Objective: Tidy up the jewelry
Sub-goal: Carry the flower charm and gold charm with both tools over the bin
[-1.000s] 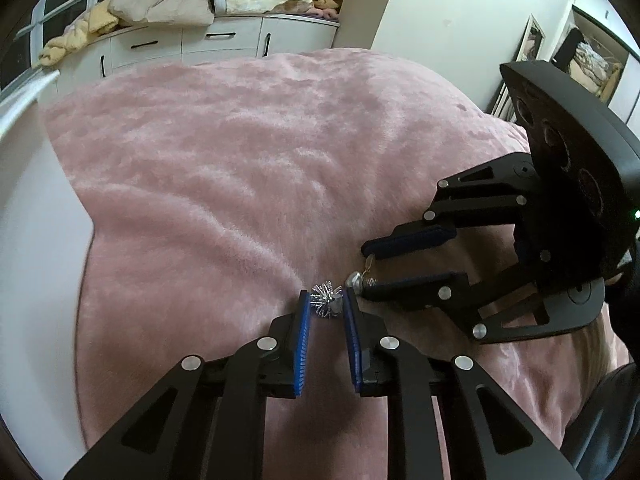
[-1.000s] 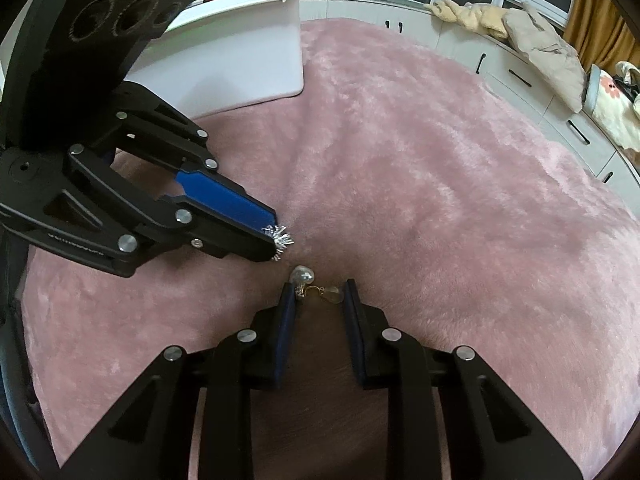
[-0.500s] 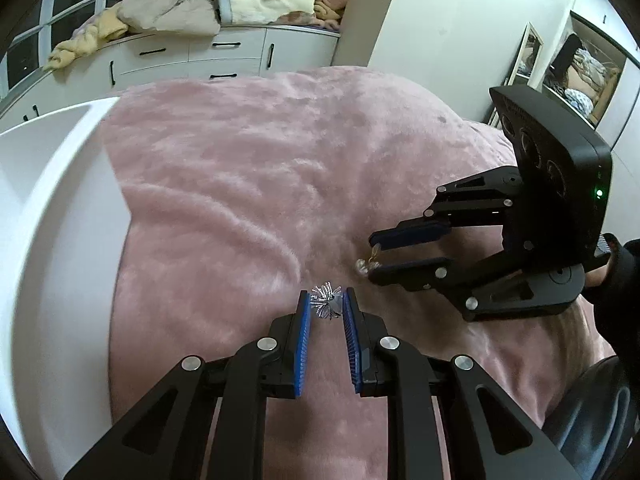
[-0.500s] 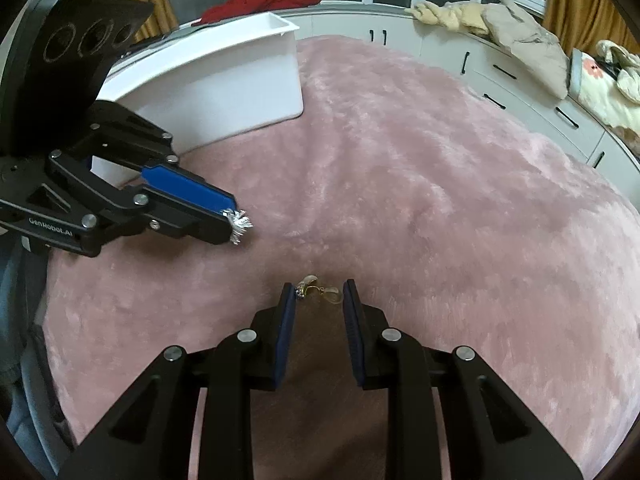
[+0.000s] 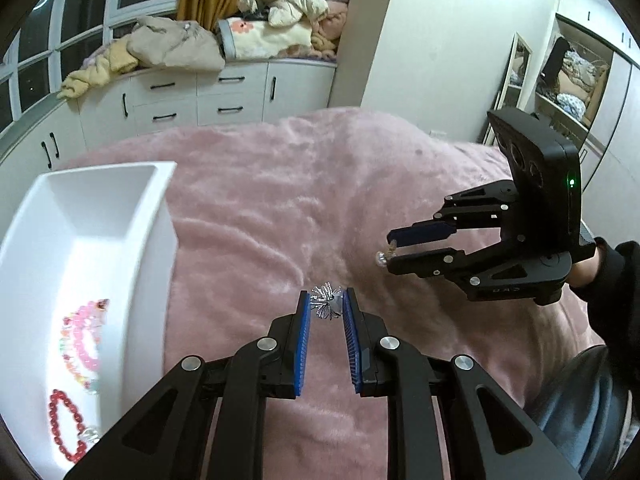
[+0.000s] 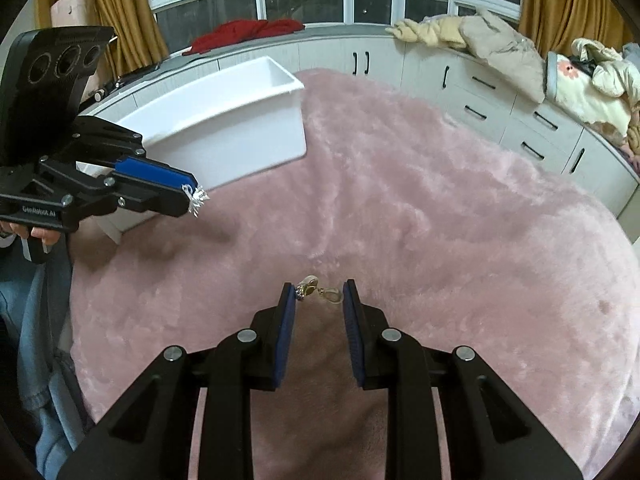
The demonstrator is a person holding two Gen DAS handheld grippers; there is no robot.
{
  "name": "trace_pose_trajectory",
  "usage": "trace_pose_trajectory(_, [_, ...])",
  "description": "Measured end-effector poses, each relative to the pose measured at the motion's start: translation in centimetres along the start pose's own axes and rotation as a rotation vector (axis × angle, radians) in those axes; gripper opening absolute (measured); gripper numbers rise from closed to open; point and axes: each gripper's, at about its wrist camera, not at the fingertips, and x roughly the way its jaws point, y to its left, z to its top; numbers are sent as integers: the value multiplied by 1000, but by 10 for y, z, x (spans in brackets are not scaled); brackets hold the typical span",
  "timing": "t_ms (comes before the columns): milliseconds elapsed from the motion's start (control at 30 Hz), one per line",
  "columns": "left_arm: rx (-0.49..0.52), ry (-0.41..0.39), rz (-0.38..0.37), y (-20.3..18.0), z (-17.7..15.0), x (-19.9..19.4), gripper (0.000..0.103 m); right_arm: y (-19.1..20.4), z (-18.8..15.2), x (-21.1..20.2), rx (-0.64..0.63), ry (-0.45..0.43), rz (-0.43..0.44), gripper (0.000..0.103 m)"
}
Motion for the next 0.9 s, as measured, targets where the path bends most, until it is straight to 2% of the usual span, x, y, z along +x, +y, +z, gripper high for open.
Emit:
trace_pose_trajectory(233, [1, -47, 37, 9, -1, -44, 21, 20, 24, -30, -1, -69, -3, 25])
trace_pose_trajectory(367, [-34, -73, 51, 25, -6, -69, 21, 34, 45, -38, -18, -84, -13, 25])
trace_pose_trajectory(667, [-99, -110, 124, 69, -25, -116, 22, 76, 101, -41, -64, -115, 9, 25])
trace_pose_trajectory(900, [-144, -137, 178, 103, -40, -142, 22, 110, 139, -23, -98, -119, 43, 25])
